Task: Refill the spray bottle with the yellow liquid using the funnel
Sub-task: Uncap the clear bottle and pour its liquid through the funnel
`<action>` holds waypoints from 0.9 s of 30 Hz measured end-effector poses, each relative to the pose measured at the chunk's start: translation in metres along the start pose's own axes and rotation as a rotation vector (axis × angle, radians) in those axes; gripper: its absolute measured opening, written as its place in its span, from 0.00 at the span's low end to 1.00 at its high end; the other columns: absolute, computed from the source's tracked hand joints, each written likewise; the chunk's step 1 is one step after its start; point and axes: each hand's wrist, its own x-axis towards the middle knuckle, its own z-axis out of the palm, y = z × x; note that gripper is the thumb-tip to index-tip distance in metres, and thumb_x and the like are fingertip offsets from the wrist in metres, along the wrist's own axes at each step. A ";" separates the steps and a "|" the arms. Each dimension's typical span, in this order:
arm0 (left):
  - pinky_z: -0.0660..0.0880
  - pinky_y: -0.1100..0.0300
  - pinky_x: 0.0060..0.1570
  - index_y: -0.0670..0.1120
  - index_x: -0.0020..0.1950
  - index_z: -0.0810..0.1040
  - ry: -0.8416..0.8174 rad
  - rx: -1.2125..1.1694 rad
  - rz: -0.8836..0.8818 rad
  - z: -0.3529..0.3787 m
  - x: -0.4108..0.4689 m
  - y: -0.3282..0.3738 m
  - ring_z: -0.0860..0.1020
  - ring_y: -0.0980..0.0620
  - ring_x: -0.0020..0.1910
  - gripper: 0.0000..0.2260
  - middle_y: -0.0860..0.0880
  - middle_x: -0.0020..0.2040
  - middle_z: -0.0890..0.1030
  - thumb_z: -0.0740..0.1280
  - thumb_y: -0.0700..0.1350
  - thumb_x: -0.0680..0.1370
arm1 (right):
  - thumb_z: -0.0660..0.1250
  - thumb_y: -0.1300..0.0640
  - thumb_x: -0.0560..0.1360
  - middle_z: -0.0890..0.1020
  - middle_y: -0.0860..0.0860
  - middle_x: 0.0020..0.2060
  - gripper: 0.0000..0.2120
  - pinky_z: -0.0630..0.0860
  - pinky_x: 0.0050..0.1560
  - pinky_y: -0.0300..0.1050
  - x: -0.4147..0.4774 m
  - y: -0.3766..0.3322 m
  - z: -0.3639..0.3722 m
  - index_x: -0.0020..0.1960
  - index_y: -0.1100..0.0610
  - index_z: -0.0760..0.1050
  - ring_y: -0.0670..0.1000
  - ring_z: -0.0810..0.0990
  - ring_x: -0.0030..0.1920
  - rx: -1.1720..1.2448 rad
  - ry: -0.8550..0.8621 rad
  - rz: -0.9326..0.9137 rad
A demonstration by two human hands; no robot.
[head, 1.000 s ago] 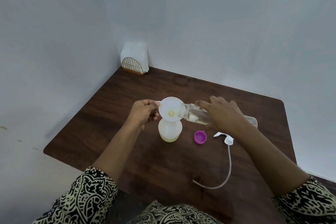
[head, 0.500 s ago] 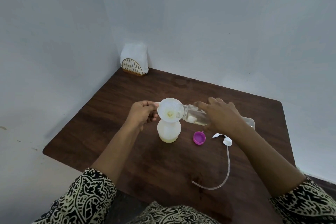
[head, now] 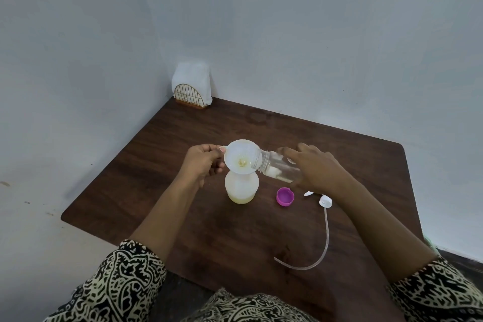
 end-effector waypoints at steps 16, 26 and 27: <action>0.75 0.63 0.29 0.41 0.48 0.81 -0.008 -0.019 0.003 0.000 0.002 -0.002 0.74 0.55 0.27 0.04 0.44 0.34 0.79 0.67 0.39 0.78 | 0.71 0.48 0.71 0.71 0.50 0.59 0.34 0.70 0.54 0.51 0.006 -0.001 -0.010 0.72 0.42 0.58 0.53 0.71 0.61 -0.109 0.003 -0.035; 0.76 0.64 0.28 0.40 0.50 0.81 0.001 -0.023 -0.003 0.002 0.003 -0.001 0.74 0.55 0.28 0.04 0.45 0.34 0.79 0.67 0.39 0.78 | 0.71 0.48 0.71 0.71 0.50 0.59 0.35 0.70 0.56 0.52 0.008 0.001 -0.009 0.72 0.42 0.57 0.52 0.71 0.61 -0.110 0.003 -0.028; 0.76 0.64 0.28 0.40 0.50 0.81 0.002 -0.024 -0.003 0.002 0.003 -0.001 0.74 0.55 0.28 0.04 0.45 0.34 0.79 0.67 0.39 0.78 | 0.71 0.48 0.71 0.71 0.50 0.59 0.35 0.70 0.56 0.52 0.007 0.001 -0.008 0.72 0.42 0.57 0.52 0.71 0.61 -0.106 0.005 -0.027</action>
